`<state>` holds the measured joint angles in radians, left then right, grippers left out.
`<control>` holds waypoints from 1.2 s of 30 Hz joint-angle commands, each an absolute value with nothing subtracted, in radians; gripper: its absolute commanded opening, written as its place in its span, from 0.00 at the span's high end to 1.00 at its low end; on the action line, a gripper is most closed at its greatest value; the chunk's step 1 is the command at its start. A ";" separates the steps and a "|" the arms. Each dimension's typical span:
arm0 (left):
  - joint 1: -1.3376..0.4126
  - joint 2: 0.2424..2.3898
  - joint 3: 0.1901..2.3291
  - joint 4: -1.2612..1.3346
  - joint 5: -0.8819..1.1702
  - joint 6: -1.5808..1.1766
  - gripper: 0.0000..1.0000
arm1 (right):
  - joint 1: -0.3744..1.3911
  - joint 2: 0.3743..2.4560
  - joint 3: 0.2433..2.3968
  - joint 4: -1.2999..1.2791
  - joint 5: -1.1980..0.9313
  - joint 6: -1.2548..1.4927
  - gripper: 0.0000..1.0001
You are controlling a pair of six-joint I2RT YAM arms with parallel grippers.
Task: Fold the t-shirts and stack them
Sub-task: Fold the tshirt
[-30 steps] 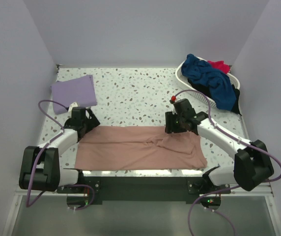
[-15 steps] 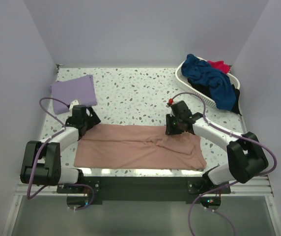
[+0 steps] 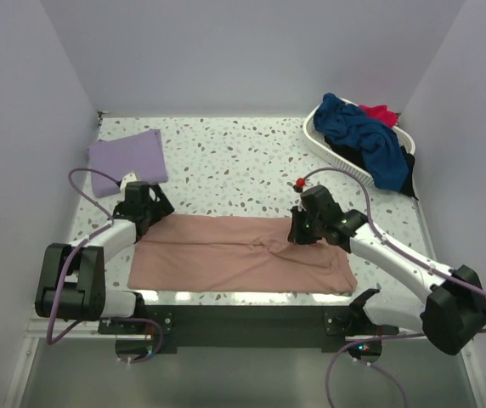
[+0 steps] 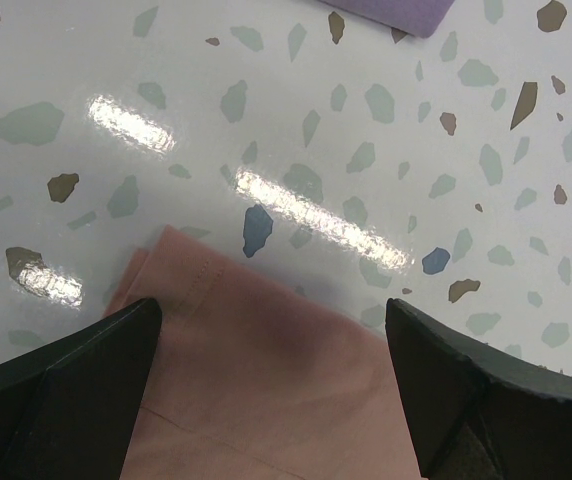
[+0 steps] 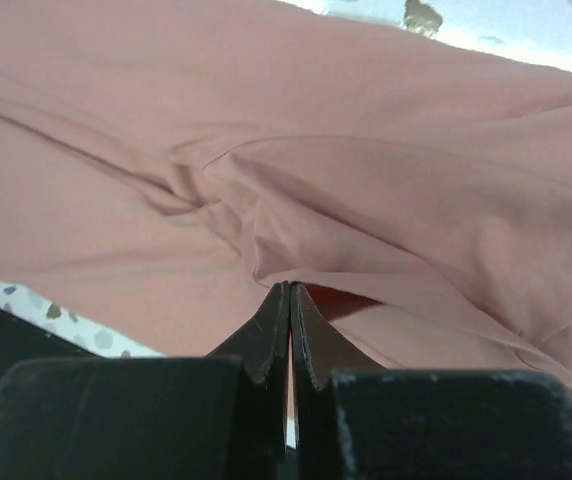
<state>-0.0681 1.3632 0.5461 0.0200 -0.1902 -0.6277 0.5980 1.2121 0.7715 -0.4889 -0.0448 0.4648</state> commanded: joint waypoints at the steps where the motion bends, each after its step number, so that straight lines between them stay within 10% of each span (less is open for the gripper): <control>1: -0.072 1.367 0.546 0.028 -0.203 -0.597 0.00 | 0.630 1.134 0.744 -0.552 -0.032 0.547 1.00; 17: -0.072 1.390 0.534 0.044 -0.192 -0.574 0.00 | 0.874 1.057 0.650 -0.568 0.052 0.761 0.99; 24: -0.072 1.401 0.534 0.048 -0.190 -0.561 0.00 | 1.029 1.106 0.658 -0.584 0.103 0.860 0.58; 36: -0.072 1.394 0.532 0.046 -0.196 -0.554 0.00 | 1.094 1.066 0.856 -0.752 0.448 0.795 0.36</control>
